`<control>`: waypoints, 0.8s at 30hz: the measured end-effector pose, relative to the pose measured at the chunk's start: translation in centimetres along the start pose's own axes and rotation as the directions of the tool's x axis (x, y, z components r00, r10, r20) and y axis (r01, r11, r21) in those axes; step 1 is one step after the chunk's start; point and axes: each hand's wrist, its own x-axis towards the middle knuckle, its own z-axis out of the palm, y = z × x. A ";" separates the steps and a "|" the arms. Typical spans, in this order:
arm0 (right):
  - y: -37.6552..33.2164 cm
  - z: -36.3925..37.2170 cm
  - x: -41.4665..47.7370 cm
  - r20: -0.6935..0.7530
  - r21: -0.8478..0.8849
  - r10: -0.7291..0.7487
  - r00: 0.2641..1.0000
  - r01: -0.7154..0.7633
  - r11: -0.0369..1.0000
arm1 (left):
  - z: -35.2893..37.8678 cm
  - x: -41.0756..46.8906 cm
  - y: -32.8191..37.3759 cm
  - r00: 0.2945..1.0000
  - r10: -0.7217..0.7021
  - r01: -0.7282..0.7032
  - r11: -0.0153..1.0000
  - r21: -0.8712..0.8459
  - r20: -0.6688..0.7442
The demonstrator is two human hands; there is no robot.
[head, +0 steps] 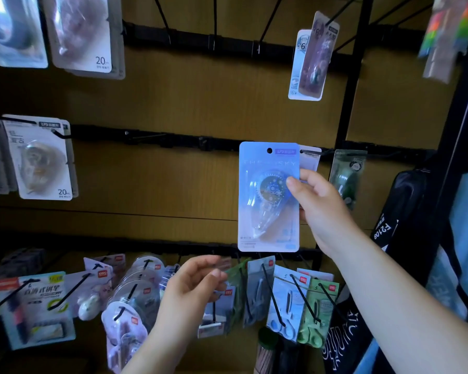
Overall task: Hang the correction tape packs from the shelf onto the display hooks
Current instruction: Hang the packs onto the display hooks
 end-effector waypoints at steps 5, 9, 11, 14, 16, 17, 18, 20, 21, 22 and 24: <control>0.2 0.0 0.0 -0.064 0.029 -0.006 0.998 0.008 1.000 | -0.3 -0.1 -0.8 0.999 -0.035 0.035 0.999 0.022 0.012; 0.5 0.2 0.0 -0.097 0.035 0.014 0.995 -0.011 0.999 | -0.2 0.0 -1.1 0.999 -0.044 0.044 0.999 0.011 0.028; 0.7 0.2 -0.1 -0.115 0.036 0.004 0.993 0.000 0.999 | -0.2 0.0 -1.0 0.999 -0.043 0.043 0.999 0.010 0.026; 0.7 0.3 -0.3 -0.124 0.048 -0.012 0.992 0.018 0.999 | -0.3 0.0 -1.1 0.999 -0.045 0.045 0.999 0.021 0.017; 0.6 0.4 -0.4 -0.125 0.067 -0.019 0.992 0.028 0.997 | -0.4 0.1 -1.3 0.999 -0.048 0.048 0.999 0.022 0.006; 0.6 0.4 -0.4 -0.124 0.075 -0.022 0.992 0.032 0.997 | -0.4 0.1 -1.3 0.999 -0.048 0.048 0.999 0.020 0.000; 0.6 0.5 -0.3 -0.126 0.083 -0.022 0.992 0.033 0.996 | -0.4 0.1 -1.3 0.999 -0.048 0.048 0.999 0.018 -0.002; 0.5 0.5 -0.3 -0.137 0.093 -0.017 0.990 0.029 0.995 | -0.5 0.1 -1.3 0.999 -0.049 0.049 0.999 0.020 0.002; 0.5 0.5 -0.3 -0.144 0.101 -0.008 0.990 0.022 0.995 | -0.5 0.1 -1.2 0.999 -0.051 0.051 0.998 0.021 0.005; 0.6 0.4 -0.3 -0.153 0.109 0.004 0.988 0.013 0.994 | -0.5 0.1 -1.2 0.999 -0.053 0.053 0.998 0.022 0.008; 0.6 0.4 -0.2 -0.175 0.121 0.023 0.984 -0.002 0.993 | -0.4 0.1 -1.3 0.998 -0.057 0.057 0.998 0.022 0.008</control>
